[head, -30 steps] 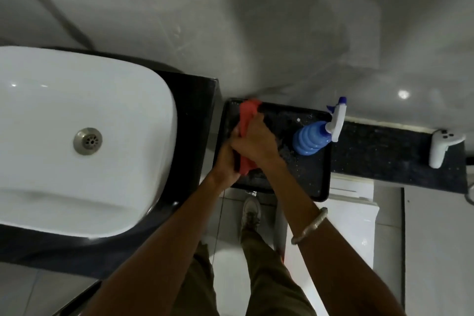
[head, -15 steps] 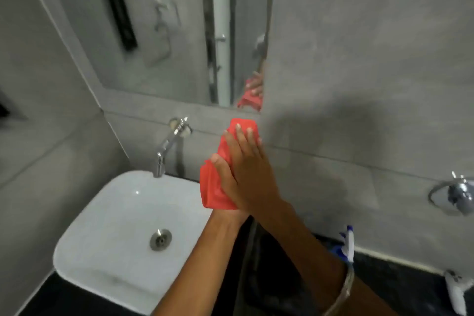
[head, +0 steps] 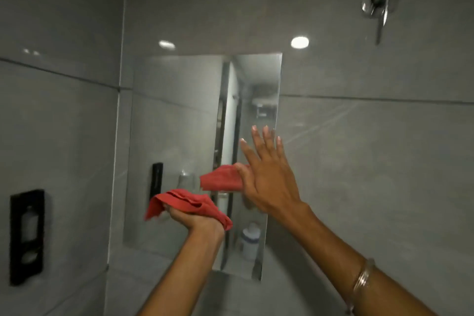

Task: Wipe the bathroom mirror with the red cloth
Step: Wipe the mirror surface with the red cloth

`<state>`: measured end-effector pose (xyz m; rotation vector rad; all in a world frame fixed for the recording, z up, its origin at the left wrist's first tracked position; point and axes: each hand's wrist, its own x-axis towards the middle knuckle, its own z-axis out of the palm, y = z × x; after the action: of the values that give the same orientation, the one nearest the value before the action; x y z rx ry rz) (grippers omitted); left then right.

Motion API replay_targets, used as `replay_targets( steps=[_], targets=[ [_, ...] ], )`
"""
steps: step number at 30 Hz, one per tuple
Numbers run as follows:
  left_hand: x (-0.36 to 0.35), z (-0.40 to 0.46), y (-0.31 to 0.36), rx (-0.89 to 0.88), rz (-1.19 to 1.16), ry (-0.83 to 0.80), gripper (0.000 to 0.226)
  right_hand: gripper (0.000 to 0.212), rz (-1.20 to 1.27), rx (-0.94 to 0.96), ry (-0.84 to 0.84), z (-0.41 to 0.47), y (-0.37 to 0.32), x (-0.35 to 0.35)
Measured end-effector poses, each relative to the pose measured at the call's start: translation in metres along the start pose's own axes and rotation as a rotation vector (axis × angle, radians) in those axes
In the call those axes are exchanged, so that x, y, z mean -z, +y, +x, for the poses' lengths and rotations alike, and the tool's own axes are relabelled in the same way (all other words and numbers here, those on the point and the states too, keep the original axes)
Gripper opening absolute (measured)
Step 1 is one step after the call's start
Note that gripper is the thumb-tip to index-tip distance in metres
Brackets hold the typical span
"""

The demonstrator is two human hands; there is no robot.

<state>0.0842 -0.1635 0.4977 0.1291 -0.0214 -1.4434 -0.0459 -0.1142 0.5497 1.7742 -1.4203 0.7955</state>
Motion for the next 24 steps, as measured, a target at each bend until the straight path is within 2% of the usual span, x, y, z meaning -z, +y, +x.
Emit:
replay_targets(
  steps=[2,5,7,10,12,13,15,18,21,24],
  targets=[
    [-0.047,0.005,-0.001,-0.071,-0.045,-0.120,0.053,0.067,-0.077,-0.026,0.050,0.034,0.022,0.023],
    [-0.117,0.010,-0.009,-0.255,0.158,-0.146,0.065,0.071,-0.183,-0.080,0.078,0.068,0.054,0.042],
    [-0.153,0.022,-0.019,-0.439,0.500,-0.118,0.072,0.070,-0.220,-0.099,0.091,0.089,0.075,0.053],
    [-0.195,0.044,-0.040,-0.680,1.051,-0.262,0.076,0.066,-0.250,-0.122,0.086,0.119,0.101,0.059],
    [-0.208,0.059,-0.055,-0.848,1.310,-0.345,0.084,0.064,-0.255,-0.141,0.092,0.130,0.114,0.055],
    [-0.208,0.066,-0.062,-0.936,1.428,-0.326,0.089,0.063,-0.258,-0.142,0.106,0.130,0.119,0.050],
    [-0.213,0.076,-0.070,-1.071,1.521,-0.235,0.095,0.066,-0.283,-0.107,0.170,0.129,0.130,0.039],
    [-0.229,0.086,-0.071,-1.172,1.542,-0.211,0.093,0.067,-0.346,-0.061,0.268,0.129,0.143,0.025],
    [-0.252,0.084,-0.067,-1.285,1.682,-0.306,0.078,0.065,-0.351,-0.043,0.302,0.133,0.147,0.020],
    [-0.272,0.076,-0.070,-1.381,1.723,-0.446,0.072,0.065,-0.337,-0.057,0.313,0.131,0.148,0.016]
  ],
)
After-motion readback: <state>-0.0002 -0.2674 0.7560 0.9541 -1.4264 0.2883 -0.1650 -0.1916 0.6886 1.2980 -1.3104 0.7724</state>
